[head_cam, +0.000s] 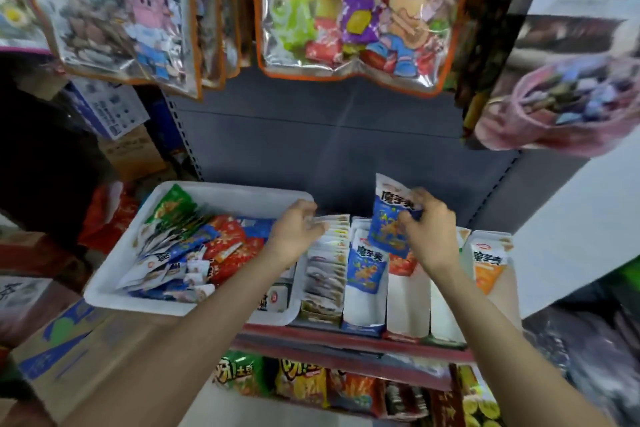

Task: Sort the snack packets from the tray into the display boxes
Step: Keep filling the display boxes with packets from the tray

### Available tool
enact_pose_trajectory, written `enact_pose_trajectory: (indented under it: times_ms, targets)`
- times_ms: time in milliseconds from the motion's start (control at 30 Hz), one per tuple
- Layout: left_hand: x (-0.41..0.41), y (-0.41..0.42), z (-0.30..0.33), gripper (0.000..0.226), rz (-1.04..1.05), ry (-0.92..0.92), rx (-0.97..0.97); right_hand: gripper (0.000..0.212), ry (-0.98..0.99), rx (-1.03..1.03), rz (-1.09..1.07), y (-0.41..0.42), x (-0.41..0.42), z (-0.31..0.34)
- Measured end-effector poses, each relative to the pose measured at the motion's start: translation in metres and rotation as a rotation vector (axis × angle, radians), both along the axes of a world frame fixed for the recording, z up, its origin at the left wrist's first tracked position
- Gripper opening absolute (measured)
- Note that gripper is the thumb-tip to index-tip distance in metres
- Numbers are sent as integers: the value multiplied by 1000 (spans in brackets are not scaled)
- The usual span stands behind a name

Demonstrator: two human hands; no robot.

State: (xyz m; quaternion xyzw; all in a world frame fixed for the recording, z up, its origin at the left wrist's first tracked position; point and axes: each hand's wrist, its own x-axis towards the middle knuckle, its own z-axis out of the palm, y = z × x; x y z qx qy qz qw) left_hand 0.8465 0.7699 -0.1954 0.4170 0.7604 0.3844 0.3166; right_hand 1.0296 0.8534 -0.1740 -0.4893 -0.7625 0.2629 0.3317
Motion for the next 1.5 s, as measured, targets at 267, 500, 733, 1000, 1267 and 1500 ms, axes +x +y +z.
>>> enact_pose_trajectory:
  times_ms: [267,500,733,1000,1267,1500]
  targets:
    - [-8,-10,-43,64,73,-64,-231,14,-272,-260,179,3,-3,-59]
    - [-5,-5,-50,48,35,-16,-231,29,-481,31,198,-7,0,-81]
    - [-9,-7,-51,49,3,-70,-213,39,-594,205,118,-13,-7,-72]
    - [-13,-12,-52,55,-9,-85,-209,41,-799,205,158,-12,-15,-66]
    - [-47,-45,-55,28,100,-16,-87,21,-205,339,302,-42,-71,-50]
    - [-116,-117,-65,32,-3,684,-286,34,-422,-85,697,-102,-175,-69]
